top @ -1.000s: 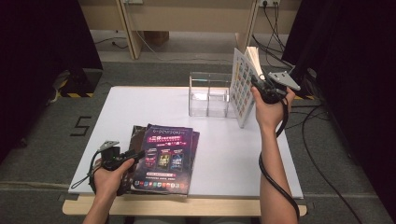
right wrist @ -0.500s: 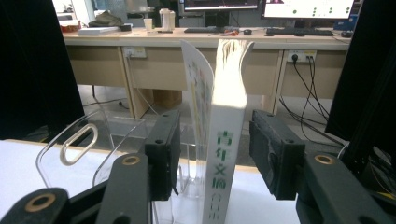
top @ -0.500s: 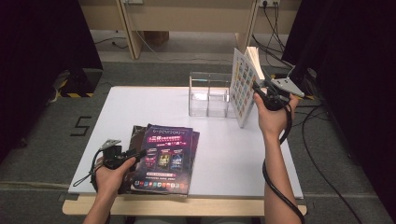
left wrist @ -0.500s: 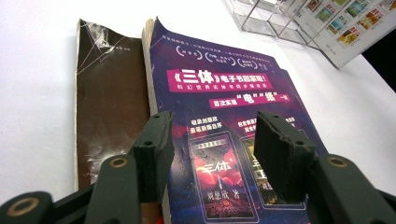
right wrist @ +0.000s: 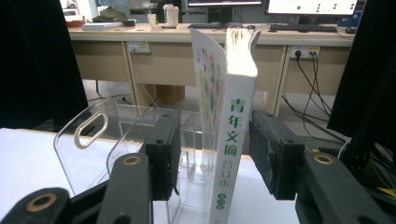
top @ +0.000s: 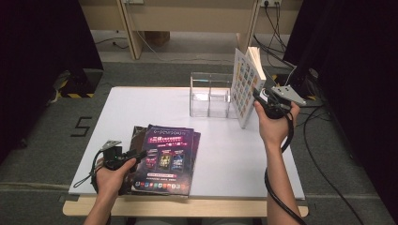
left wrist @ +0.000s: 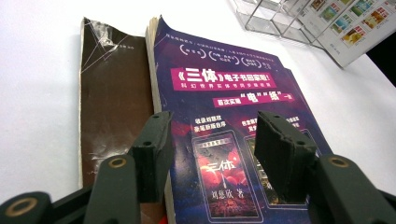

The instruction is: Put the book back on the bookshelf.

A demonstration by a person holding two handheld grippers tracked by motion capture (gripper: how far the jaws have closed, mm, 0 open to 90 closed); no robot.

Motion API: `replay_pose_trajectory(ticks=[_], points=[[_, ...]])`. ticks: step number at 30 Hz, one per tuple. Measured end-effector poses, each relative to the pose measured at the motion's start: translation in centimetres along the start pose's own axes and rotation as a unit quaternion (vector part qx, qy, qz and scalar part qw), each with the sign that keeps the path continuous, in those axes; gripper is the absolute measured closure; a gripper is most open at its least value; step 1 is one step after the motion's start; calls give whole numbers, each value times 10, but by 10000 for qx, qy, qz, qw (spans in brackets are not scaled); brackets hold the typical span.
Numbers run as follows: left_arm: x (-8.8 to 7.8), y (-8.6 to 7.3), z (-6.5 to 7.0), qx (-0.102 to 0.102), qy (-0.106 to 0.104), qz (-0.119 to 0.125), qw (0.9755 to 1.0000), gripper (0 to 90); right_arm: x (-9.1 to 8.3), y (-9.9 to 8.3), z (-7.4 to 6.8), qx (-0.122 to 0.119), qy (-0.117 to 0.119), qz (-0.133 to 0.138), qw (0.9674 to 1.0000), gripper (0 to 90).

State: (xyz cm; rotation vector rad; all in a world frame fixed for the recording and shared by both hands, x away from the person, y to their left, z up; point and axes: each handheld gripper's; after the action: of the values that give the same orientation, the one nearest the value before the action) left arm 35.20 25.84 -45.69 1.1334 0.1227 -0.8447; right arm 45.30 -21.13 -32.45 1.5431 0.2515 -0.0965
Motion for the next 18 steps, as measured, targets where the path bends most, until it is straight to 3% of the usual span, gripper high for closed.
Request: replay_pose_trajectory(ticks=[18], points=[[2, 1, -5, 44, 142, -42, 9999, 456, -15, -15, -7, -20, 163, -220, 9996, 561]])
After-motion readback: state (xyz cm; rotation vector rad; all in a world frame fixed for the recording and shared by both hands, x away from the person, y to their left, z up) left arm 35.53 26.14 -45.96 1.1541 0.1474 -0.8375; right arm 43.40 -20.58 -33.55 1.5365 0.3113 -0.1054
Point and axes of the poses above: each handheld gripper's, and its own axes: x roughly forward along the jaws, y roughly out of its top, z roughly to its right, and after that the axes turned 7 degrees about -y, right-handed
